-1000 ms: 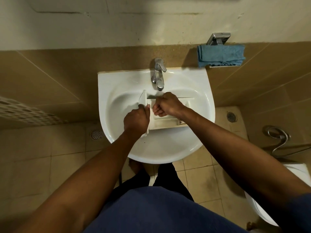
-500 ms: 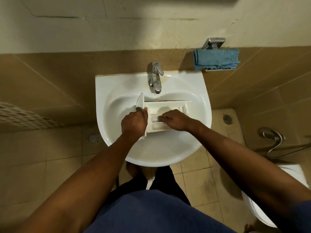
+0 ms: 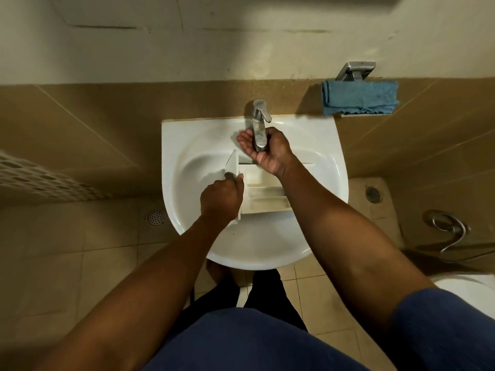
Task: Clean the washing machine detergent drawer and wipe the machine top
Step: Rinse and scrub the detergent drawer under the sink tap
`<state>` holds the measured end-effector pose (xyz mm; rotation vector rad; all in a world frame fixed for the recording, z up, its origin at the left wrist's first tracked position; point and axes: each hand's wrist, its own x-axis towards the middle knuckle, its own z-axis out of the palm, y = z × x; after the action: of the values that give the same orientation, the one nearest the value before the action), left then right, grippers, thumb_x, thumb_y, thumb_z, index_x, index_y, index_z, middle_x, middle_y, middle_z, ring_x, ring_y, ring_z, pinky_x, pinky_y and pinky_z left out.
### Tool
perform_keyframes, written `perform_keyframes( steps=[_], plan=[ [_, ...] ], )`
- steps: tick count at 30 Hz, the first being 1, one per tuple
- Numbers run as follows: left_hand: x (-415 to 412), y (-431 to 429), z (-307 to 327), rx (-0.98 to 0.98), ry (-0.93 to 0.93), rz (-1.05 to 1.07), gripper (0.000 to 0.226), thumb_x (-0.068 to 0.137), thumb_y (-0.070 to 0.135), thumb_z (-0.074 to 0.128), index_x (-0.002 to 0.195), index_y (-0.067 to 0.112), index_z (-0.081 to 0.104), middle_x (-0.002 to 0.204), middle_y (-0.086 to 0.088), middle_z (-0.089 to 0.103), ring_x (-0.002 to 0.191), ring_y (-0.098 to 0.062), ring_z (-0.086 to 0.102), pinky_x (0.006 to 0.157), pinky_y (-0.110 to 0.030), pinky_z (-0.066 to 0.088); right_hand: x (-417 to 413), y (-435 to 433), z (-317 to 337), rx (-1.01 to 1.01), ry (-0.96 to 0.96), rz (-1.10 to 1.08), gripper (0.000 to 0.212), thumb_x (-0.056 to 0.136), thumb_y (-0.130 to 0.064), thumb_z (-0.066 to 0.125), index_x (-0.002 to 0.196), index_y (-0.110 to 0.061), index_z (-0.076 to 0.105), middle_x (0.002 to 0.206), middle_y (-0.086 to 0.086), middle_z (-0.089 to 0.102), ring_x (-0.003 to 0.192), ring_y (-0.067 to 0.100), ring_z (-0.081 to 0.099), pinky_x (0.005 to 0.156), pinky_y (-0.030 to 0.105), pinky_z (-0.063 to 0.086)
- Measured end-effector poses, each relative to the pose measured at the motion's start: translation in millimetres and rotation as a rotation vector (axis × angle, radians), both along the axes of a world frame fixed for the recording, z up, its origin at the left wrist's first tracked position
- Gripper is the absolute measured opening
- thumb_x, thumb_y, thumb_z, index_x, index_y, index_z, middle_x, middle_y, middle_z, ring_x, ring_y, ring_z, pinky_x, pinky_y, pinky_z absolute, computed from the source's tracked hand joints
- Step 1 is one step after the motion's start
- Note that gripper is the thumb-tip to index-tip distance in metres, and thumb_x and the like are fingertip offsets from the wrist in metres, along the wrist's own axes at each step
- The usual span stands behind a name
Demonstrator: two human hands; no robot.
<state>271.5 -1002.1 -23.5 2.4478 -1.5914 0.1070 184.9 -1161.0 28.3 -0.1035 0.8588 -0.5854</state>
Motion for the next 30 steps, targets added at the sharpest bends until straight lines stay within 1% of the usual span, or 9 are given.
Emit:
perform_keyframes(
  steps=[4,8,12,15,17,20,23,26,30],
  plan=[
    [0,0,-4,0.033,-0.033,0.018,0.053,0.104,0.042,0.034,0.075,0.011,0.066,0.042,-0.005,0.052,0.033,-0.025,0.051,0.037,-0.023,0.034,-6,4,2,-0.052,0.063,0.084,0.045,0.101,-0.016,0.027,0.096,0.011,0.062,0.083,0.026,0.073,0.075,0.036,0.076,0.075,0.045,0.062],
    [0,1,-6,0.043,0.034,-0.005,0.056,0.105,0.043,0.029,0.079,0.009,0.066,0.044,-0.007,0.053,0.035,-0.028,0.053,0.04,-0.024,0.031,-32,12,10,-0.178,0.284,0.343,0.043,0.099,-0.012,0.03,0.101,0.015,0.064,0.096,0.031,0.073,0.086,0.04,0.075,0.075,0.043,0.065],
    [-1,0,-2,0.037,0.104,-0.005,0.056,0.103,0.043,0.03,0.08,0.007,0.067,0.046,-0.01,0.056,0.036,-0.031,0.055,0.043,-0.024,0.03,-47,37,22,-0.433,0.582,0.656,0.04,0.098,-0.01,0.039,0.104,0.019,0.065,0.1,0.033,0.072,0.09,0.043,0.074,0.08,0.044,0.063],
    [-2,0,0,0.048,0.132,-0.012,0.059,0.102,0.045,0.027,0.08,0.007,0.066,0.046,-0.011,0.057,0.038,-0.032,0.056,0.044,-0.024,0.027,-47,56,18,-0.742,0.79,0.835,0.03,0.092,-0.006,0.048,0.094,0.013,0.071,0.089,0.027,0.073,0.079,0.027,0.07,0.072,0.029,0.051],
    [-1,0,1,0.05,0.129,-0.013,0.058,0.102,0.044,0.028,0.078,0.007,0.065,0.044,-0.01,0.055,0.036,-0.032,0.055,0.044,-0.023,0.026,-53,66,8,-0.98,0.901,0.951,0.029,0.092,-0.01,0.052,0.088,0.002,0.078,0.09,0.01,0.078,0.085,0.015,0.072,0.08,0.03,0.052],
    [-1,0,-1,0.046,0.119,-0.002,0.057,0.102,0.043,0.03,0.078,0.007,0.066,0.044,-0.01,0.055,0.036,-0.031,0.055,0.043,-0.023,0.028,-74,80,-3,-1.189,0.913,1.141,0.032,0.101,-0.021,0.051,0.114,-0.004,0.075,0.121,0.012,0.073,0.116,0.024,0.066,0.107,0.043,0.047],
    [0,0,-3,0.043,0.089,-0.001,0.059,0.103,0.044,0.029,0.082,0.006,0.069,0.045,-0.009,0.056,0.037,-0.031,0.056,0.04,-0.025,0.035,-95,88,-10,-1.5,0.937,1.388,0.044,0.105,-0.026,0.042,0.145,-0.014,0.054,0.15,0.009,0.055,0.136,0.027,0.051,0.114,0.045,0.04],
    [0,1,-2,0.063,0.107,-0.008,0.064,0.104,0.045,0.024,0.086,0.005,0.07,0.047,-0.01,0.057,0.039,-0.031,0.057,0.042,-0.027,0.038,-107,74,-7,-1.508,1.206,1.566,0.045,0.103,-0.038,0.034,0.141,-0.025,0.055,0.133,0.008,0.064,0.117,0.031,0.061,0.094,0.044,0.051],
    [-1,2,-1,0.062,0.11,-0.014,0.065,0.103,0.046,0.023,0.089,0.004,0.071,0.048,-0.011,0.058,0.04,-0.032,0.058,0.043,-0.026,0.035,-114,54,4,-1.356,1.26,1.345,0.042,0.1,-0.038,0.039,0.083,-0.011,0.067,0.085,0.002,0.067,0.084,0.025,0.061,0.074,0.04,0.05]
  ],
)
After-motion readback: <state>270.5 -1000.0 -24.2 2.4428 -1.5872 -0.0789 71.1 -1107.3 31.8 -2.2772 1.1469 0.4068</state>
